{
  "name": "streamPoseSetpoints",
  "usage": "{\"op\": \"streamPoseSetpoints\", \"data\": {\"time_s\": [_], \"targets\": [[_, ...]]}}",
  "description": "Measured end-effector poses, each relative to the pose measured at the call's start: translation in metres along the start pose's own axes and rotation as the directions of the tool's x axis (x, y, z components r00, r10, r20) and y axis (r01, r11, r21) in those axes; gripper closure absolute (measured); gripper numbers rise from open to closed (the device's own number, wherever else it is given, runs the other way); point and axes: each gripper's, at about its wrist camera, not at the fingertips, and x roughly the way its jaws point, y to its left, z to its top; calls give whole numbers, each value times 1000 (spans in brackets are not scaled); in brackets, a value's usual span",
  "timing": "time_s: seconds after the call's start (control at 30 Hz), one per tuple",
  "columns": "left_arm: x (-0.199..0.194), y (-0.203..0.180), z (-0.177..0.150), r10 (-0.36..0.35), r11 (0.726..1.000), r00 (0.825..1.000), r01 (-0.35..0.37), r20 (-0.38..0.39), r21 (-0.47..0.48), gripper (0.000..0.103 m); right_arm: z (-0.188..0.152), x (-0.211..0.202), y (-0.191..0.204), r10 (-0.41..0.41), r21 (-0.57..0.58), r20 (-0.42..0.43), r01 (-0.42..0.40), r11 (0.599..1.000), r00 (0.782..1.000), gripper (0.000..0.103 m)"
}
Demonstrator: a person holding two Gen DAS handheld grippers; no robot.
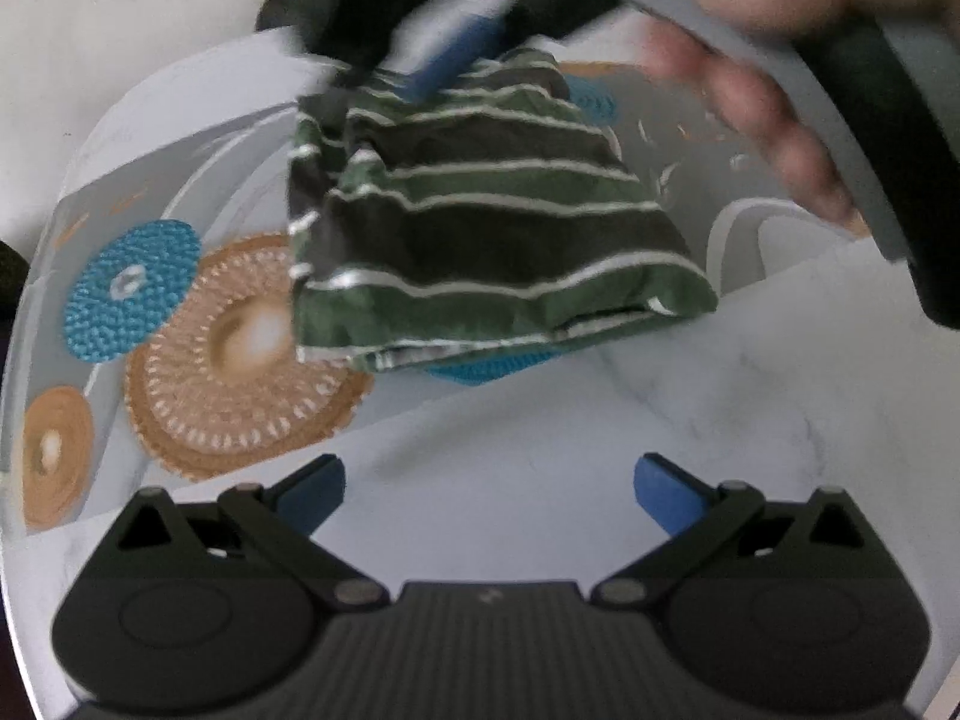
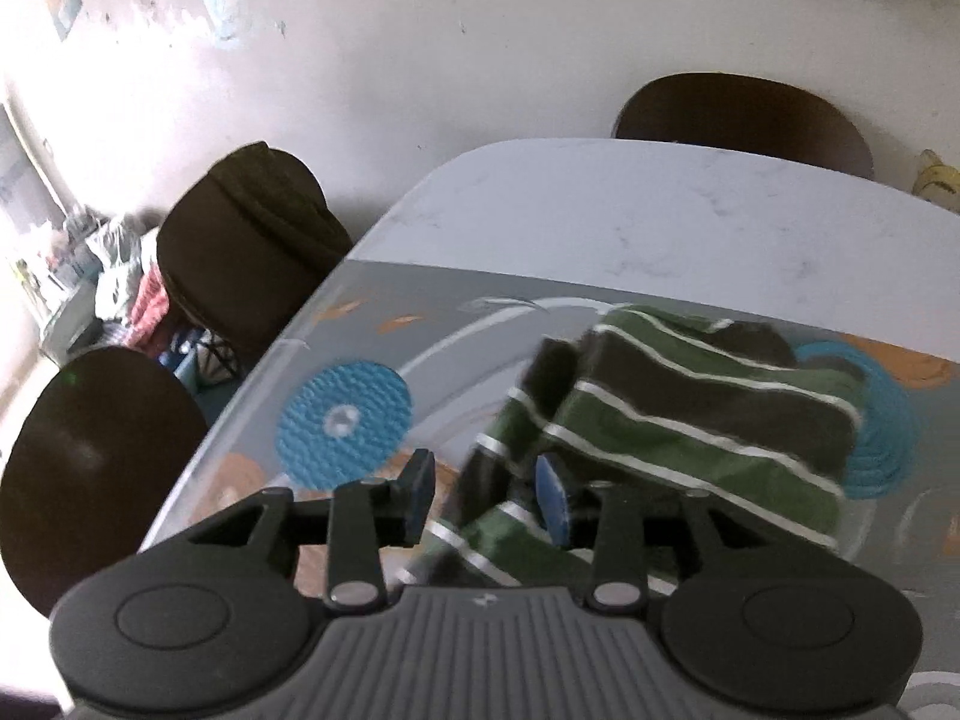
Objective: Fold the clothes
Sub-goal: 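Lay the held shirt edge over the folded bundle and open the right tool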
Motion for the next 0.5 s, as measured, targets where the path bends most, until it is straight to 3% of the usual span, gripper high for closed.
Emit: {"op": "streamPoseSetpoints", "data": {"time_s": [0.2,0.5], "targets": [[-18,5,18,6,1000,998,-8,60,27,0,-26,-11,-24,-69,-15,-15,69,998,998,66],[7,11,52,1,999,998,-5,68,54,0,-50,-13,-59,-90,60,-52,93,994,995,66]]}}
